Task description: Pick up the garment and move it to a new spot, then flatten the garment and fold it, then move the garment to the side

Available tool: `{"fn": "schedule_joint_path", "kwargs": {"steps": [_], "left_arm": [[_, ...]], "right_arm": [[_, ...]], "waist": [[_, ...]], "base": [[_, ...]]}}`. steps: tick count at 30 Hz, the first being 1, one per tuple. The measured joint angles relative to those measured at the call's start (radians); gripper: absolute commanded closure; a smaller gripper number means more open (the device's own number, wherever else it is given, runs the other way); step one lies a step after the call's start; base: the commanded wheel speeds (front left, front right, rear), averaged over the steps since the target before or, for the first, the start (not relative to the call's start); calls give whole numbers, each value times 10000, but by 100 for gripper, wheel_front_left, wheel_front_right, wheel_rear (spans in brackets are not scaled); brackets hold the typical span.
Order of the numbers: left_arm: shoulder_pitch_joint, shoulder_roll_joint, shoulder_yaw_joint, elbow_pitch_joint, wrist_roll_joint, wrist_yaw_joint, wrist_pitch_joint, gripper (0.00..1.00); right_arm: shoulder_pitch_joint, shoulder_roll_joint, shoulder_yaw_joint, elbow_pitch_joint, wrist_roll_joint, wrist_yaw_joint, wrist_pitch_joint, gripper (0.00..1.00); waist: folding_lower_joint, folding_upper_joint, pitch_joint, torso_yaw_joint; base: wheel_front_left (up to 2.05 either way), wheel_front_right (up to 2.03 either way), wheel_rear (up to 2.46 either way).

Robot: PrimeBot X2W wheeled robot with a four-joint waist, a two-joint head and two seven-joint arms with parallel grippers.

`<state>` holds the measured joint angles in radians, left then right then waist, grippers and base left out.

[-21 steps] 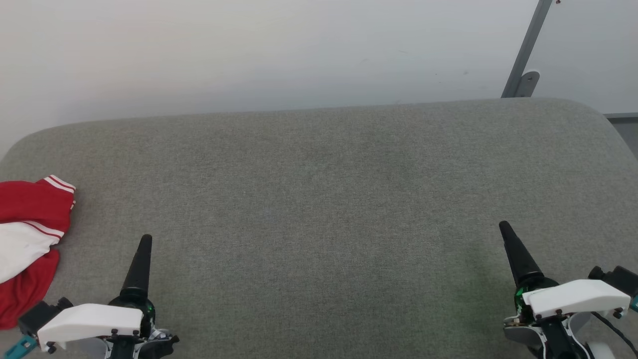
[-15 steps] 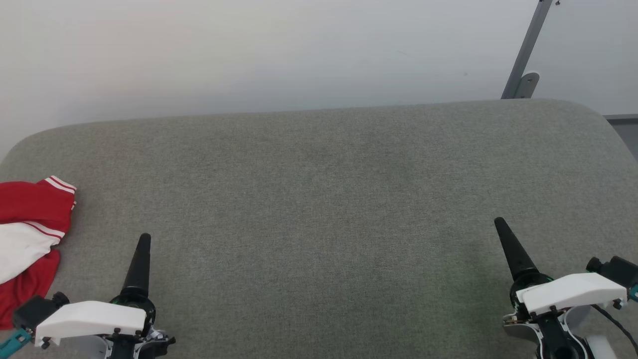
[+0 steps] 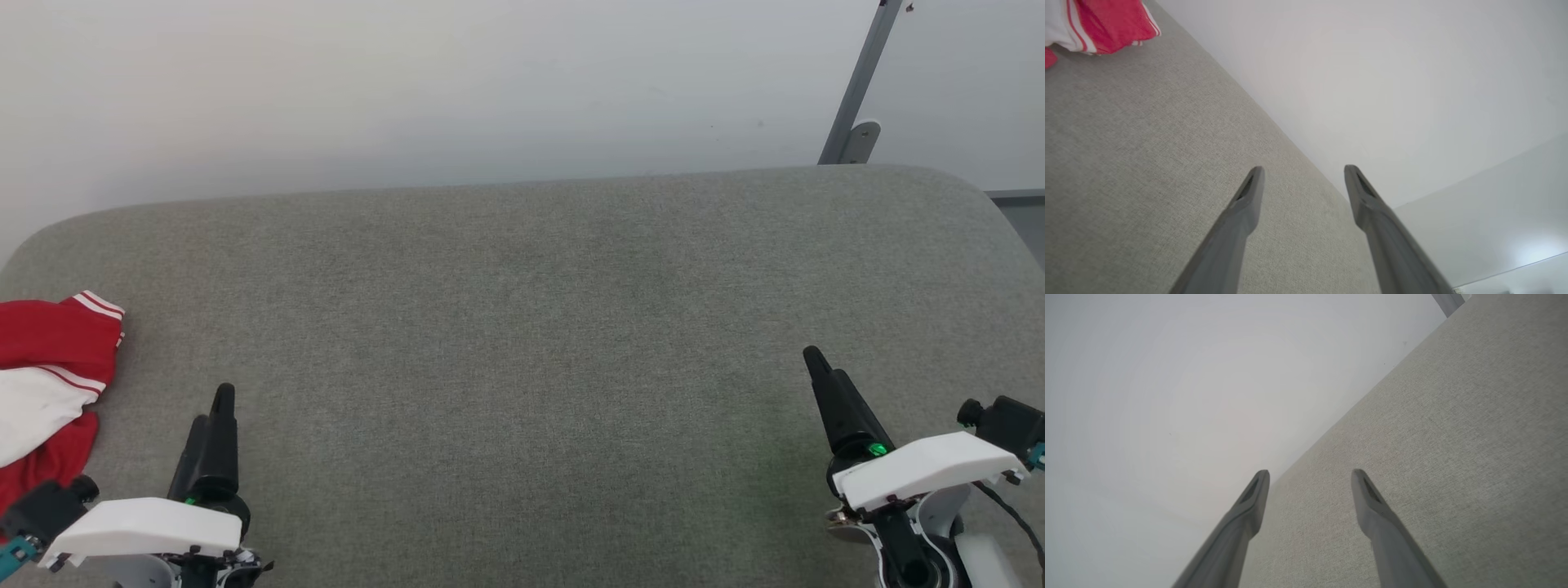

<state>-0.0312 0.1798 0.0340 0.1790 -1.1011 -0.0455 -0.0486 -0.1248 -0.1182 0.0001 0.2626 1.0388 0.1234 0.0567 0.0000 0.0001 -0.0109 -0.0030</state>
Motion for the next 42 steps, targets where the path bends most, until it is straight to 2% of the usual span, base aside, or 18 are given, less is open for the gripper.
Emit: {"fn": "schedule_joint_path", "kwargs": {"steps": [17, 42], "left_arm": [[246, 238, -27, -286, 1664, -249, -570, 0], [569, 819, -362, -732, 3601, -155, -1154, 0]], "right_arm": [[-150, -217, 257, -142, -1858, 4, -221, 0], [-298, -464, 454, -313, -4268, 29, -460, 0]], "waist": [[0, 0, -57, 7], [0, -1, -129, 11]], "base": [[0, 0, 0], [0, 0, 0]]}}
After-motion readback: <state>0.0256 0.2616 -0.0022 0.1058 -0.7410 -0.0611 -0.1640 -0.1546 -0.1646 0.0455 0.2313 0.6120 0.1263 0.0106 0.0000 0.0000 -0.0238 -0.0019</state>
